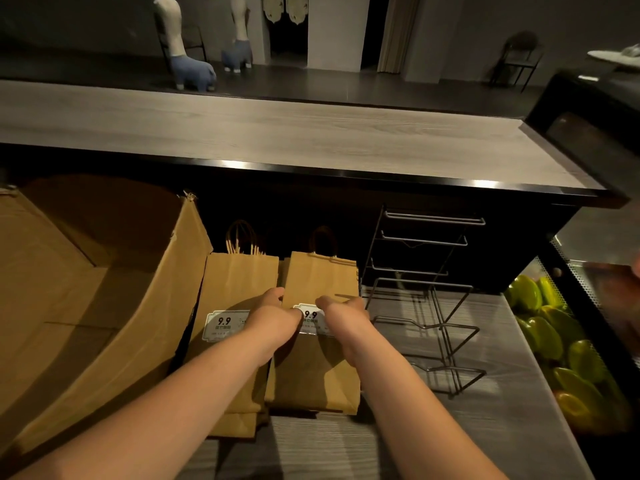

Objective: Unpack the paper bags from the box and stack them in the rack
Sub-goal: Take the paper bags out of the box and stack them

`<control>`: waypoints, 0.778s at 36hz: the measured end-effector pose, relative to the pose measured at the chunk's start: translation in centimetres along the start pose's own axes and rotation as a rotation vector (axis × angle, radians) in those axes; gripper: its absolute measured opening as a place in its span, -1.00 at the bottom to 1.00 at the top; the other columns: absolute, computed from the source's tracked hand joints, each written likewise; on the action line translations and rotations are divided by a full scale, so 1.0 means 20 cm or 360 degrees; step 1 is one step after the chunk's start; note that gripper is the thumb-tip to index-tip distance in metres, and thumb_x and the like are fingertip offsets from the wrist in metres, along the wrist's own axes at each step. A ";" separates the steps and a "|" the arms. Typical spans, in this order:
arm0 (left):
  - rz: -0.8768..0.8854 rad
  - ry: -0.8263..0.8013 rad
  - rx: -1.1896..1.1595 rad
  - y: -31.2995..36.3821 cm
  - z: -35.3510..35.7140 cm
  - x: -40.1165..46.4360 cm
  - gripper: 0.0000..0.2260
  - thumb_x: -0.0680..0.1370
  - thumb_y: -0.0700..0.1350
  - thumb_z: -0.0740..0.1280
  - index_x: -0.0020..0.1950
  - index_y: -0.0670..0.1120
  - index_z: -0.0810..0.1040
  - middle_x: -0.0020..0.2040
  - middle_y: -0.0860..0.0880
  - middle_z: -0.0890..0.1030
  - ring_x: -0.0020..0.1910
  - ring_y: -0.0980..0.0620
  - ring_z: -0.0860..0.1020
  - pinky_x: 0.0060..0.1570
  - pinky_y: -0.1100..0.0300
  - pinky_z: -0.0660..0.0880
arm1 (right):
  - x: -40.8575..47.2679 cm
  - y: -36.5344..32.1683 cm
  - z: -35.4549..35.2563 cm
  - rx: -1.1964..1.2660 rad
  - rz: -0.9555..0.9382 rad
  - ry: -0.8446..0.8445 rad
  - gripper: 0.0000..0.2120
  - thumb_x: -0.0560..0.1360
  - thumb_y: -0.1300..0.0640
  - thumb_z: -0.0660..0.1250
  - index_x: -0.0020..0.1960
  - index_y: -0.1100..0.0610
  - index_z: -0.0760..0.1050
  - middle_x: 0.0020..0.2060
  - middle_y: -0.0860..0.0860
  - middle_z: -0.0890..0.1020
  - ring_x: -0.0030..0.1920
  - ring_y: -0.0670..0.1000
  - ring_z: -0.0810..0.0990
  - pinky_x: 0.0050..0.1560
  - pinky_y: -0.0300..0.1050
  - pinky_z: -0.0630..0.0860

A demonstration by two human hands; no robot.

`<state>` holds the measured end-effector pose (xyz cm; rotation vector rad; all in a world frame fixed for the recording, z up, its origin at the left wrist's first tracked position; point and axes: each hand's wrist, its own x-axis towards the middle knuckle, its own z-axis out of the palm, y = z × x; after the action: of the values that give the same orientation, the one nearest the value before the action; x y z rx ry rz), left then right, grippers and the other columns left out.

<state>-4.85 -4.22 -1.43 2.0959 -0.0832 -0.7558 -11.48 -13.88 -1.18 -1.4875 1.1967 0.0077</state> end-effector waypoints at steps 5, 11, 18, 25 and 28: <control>-0.0040 -0.0009 0.0117 0.03 0.01 -0.01 -0.43 0.58 -0.20 0.24 0.56 0.00 0.15 0.49 -0.08 0.30 0.39 -0.16 0.35 0.31 -0.01 0.39 | -0.02 -0.01 0.03 -0.0041 0.0070 0.0083 -0.32 0.45 -0.09 0.37 0.45 0.16 0.22 0.36 0.15 0.39 0.28 0.20 0.43 0.19 0.07 0.44; -0.0028 -0.0011 0.0206 0.04 0.02 -0.02 -0.44 0.57 -0.18 0.26 0.55 -0.01 0.16 0.43 -0.10 0.35 0.31 -0.16 0.39 0.25 0.00 0.42 | -0.02 -0.01 0.02 -0.0016 0.0063 0.0078 -0.28 0.48 -0.06 0.35 0.51 0.15 0.13 0.41 0.15 0.32 0.34 0.21 0.38 0.25 0.08 0.40; 0.0005 -0.0007 0.0223 0.02 0.00 -0.05 -0.44 0.60 -0.17 0.23 0.57 0.00 0.11 0.49 -0.08 0.29 0.38 -0.15 0.35 0.31 -0.01 0.38 | -0.04 -0.02 0.02 0.0063 0.0004 0.0040 -0.30 0.47 -0.07 0.37 0.47 0.18 0.18 0.38 0.16 0.37 0.30 0.22 0.42 0.23 0.09 0.44; 0.0055 0.0029 0.0164 0.00 -0.03 -0.09 -0.41 0.59 -0.16 0.27 0.57 0.00 0.11 0.51 -0.06 0.30 0.41 -0.12 0.34 0.35 0.03 0.36 | -0.06 -0.03 -0.02 0.0136 -0.0071 -0.0079 -0.50 0.55 0.02 0.32 0.38 0.17 0.22 -0.04 0.05 0.42 -0.20 0.01 0.39 -0.03 -0.04 0.36; 0.0093 0.0063 0.0105 0.01 -0.05 -0.10 -0.43 0.59 -0.18 0.28 0.56 -0.03 0.16 0.49 -0.08 0.33 0.36 -0.09 0.39 0.16 0.15 0.38 | -0.08 -0.04 -0.03 0.0145 -0.0126 -0.0088 -0.45 0.53 0.01 0.33 0.40 0.16 0.19 0.21 0.11 0.42 0.05 0.09 0.40 0.06 0.00 0.39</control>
<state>-5.91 -2.99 -0.03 2.1606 -0.1487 -0.6846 -12.15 -13.36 0.52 -1.4446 1.0794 -0.0577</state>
